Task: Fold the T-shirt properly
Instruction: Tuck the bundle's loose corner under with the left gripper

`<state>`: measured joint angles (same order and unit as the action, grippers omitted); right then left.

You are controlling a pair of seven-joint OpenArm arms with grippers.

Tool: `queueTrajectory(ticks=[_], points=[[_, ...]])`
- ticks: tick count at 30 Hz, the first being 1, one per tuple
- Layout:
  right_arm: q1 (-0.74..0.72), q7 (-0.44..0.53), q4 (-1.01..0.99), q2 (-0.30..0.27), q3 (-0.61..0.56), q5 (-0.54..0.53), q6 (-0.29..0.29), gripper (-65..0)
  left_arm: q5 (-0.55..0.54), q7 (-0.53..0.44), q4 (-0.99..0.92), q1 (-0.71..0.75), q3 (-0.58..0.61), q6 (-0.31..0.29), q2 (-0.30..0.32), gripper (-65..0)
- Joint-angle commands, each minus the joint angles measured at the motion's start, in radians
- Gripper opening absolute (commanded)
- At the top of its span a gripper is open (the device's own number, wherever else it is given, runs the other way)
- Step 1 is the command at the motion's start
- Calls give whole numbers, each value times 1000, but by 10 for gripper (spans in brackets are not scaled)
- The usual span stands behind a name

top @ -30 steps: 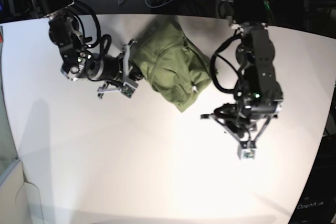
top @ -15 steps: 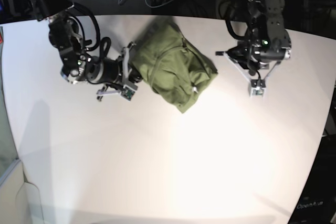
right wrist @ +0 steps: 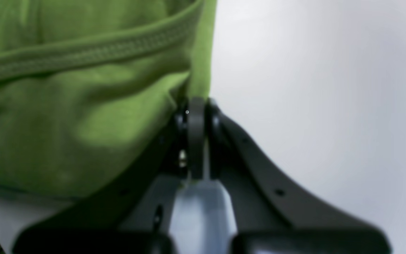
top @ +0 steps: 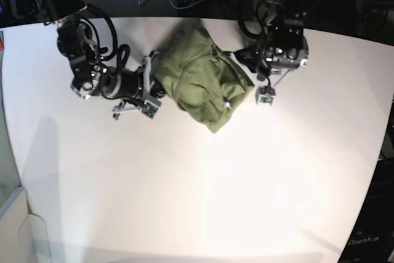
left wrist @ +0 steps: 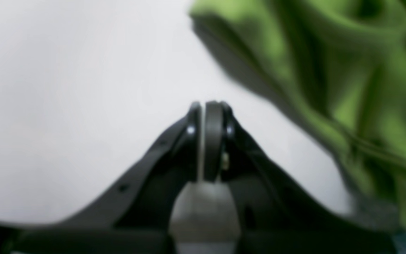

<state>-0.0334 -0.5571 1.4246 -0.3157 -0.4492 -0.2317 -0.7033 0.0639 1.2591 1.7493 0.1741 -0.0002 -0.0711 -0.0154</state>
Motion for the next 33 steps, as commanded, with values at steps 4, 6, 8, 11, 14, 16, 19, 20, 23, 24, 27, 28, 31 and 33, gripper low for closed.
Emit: queueTrajectory(ticks=[4,6,8,11,14,16,19,20,23,24,27,28,31,33], points=[[19,-47,2,-9,5,33,5,-640,0,-60,-50,-34,-1,7,-1,-628],[22,-45,2,-9,7,33,5,-640,0,-78,-71,-61,-1,7,-1,-628],[37,-42,2,-10,7,33,5,-640,0,-85,-99,-92,-1,6,-4,-628],[51,-42,2,-10,7,33,5,-640,0,-85,-157,-156,-1,4,-37,-628],[62,-40,2,-10,7,33,5,-640,-2,-86,-213,-215,-1,4,-68,-628],[65,-45,2,-10,7,33,5,-640,-2,-86,-237,-245,-1,4,-93,-628],[88,-39,2,-12,7,33,5,-640,-2,-137,-271,-302,1,4,-123,-628],[92,-39,2,-12,7,33,5,-641,-2,-160,-291,-318,1,4,-130,-628],[109,-37,2,-13,7,33,5,-641,-2,-198,-358,-371,1,7,-133,-628],[114,-37,2,-15,7,33,5,-641,-2,-206,-380,-384,1,7,-137,-628],[122,-37,2,-26,7,33,5,-641,-2,-243,-438,-427,-1,7,-137,-628],[129,-37,2,-27,7,33,5,-641,-2,-256,-457,-440,-1,7,-137,-628],[152,-37,12,-27,7,33,5,-641,-2,-286,-498,-470,-1,6,-136,-628],[163,-37,23,-27,7,33,5,-641,-2,-307,-512,-482,-1,6,-136,-628]])
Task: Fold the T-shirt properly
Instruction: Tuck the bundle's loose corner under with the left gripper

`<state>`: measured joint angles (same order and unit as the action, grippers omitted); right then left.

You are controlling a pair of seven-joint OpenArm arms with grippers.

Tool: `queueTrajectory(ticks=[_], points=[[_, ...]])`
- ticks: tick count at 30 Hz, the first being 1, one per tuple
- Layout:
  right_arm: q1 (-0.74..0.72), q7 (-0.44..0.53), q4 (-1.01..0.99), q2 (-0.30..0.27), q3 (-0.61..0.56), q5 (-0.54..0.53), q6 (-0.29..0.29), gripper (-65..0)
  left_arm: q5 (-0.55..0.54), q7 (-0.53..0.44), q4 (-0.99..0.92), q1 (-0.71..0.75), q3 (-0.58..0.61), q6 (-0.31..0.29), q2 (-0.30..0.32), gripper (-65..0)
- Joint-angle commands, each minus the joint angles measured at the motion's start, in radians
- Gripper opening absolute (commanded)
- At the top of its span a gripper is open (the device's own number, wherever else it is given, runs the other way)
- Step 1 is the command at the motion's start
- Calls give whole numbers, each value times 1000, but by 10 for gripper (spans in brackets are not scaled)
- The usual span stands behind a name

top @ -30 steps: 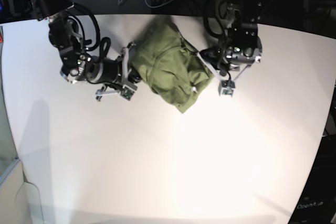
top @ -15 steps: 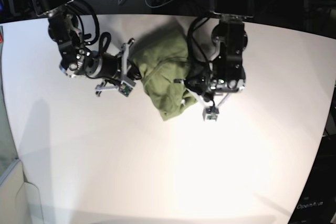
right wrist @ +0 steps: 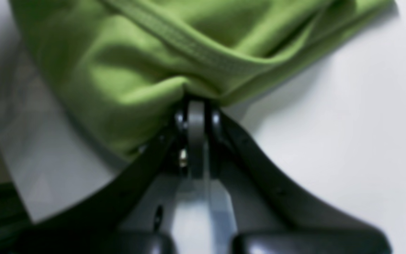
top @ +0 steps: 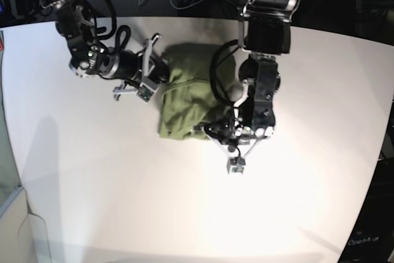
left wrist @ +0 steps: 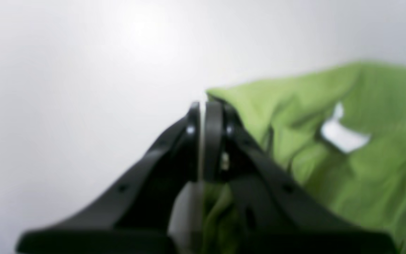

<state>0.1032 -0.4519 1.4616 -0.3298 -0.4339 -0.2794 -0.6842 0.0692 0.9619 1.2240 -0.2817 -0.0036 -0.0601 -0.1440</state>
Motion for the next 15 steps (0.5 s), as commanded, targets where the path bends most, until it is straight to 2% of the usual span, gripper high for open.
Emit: queueTrajectory(ticks=[1,9,15], points=[[33,-143,-6,-13,-9,81,-14,-641,-7,-17,12,-34,3,-7,-7,-628],[31,-143,14,-16,-7,81,-14,-641,-7,2,119,-35,3,-7,-3,-628],[26,-143,21,-13,103,81,-14,-643,-7,137,400,32,-85,-10,28,-628]])
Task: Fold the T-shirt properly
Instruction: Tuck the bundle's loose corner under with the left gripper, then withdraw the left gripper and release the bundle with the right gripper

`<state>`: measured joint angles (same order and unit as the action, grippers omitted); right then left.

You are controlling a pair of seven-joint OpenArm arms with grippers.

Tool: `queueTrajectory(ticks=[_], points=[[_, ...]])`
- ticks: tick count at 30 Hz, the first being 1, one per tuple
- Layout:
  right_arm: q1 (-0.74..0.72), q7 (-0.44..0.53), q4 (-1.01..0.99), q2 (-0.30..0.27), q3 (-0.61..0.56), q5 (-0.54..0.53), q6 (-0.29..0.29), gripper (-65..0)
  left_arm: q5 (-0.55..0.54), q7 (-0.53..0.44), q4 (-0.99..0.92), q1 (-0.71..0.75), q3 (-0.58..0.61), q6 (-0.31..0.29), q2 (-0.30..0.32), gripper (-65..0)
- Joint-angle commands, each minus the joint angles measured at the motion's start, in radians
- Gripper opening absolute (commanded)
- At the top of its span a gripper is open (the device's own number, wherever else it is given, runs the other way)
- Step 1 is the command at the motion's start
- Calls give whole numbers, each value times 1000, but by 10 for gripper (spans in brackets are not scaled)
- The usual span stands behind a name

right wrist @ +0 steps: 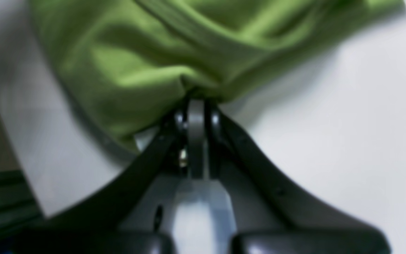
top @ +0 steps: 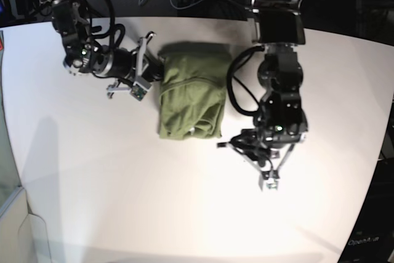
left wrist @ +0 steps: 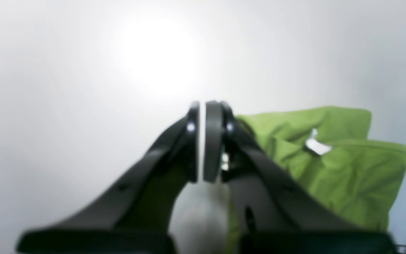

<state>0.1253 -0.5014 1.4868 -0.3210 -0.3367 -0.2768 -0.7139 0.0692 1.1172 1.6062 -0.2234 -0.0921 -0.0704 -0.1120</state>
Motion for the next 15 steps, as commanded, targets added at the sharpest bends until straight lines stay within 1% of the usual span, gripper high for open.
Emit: queueTrajectory(ticks=[1,2,4,7,9,12,15], points=[[4,-93,15,-23,26,78,16,-643,-7,10,72,-14,-13,-9,15,-628],[4,-93,38,-23,43,78,16,-643,-7,33,115,0,-24,-27,30,-628],[17,-95,108,-25,84,78,16,-643,-7,76,205,54,-51,-84,56,-628],[33,-95,179,-23,153,78,16,-643,-6,93,286,137,-114,-148,90,-628],[40,-102,202,-17,192,78,16,-643,-6,87,309,200,-154,-184,114,-628],[46,-101,220,-13,193,78,16,-643,-6,87,317,267,-208,-234,139,-628],[60,-95,219,12,198,78,16,-643,-6,87,320,319,-280,-300,156,-628]])
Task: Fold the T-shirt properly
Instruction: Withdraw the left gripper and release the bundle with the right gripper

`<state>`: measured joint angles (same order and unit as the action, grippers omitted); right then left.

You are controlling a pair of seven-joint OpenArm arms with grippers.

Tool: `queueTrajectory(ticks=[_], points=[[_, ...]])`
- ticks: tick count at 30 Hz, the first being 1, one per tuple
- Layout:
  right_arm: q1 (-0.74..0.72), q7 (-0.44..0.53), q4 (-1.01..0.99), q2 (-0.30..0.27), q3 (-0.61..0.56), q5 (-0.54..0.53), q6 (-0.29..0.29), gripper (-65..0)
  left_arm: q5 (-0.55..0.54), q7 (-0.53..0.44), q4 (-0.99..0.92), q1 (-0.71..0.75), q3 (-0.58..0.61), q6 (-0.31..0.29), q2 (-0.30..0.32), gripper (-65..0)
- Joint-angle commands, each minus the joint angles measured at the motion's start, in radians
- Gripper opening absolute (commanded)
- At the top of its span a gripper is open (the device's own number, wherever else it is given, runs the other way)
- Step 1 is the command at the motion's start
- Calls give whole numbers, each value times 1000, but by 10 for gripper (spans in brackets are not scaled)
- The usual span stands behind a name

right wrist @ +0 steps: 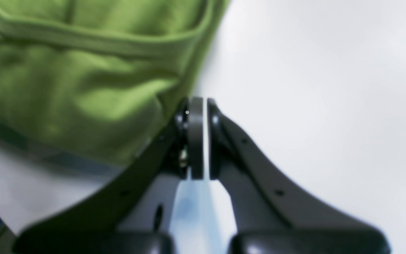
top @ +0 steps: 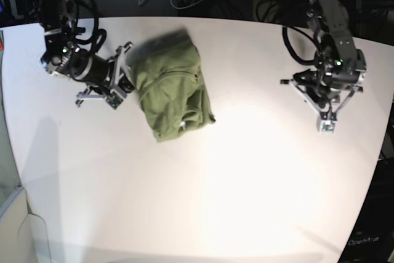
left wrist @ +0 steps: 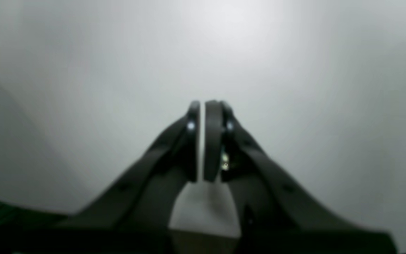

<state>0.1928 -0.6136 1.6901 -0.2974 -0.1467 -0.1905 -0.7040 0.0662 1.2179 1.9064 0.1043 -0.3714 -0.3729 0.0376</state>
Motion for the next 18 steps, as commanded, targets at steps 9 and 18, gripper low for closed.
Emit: queueTrajectory(ticks=[9,18], points=[[49,8,152,28,9,-8,6,-643,7,-16,9,67,-151,-137,55,-628],[113,19,153,54,26,-8,6,-641,8,-16,9,68,-165,-137,55,-628]])
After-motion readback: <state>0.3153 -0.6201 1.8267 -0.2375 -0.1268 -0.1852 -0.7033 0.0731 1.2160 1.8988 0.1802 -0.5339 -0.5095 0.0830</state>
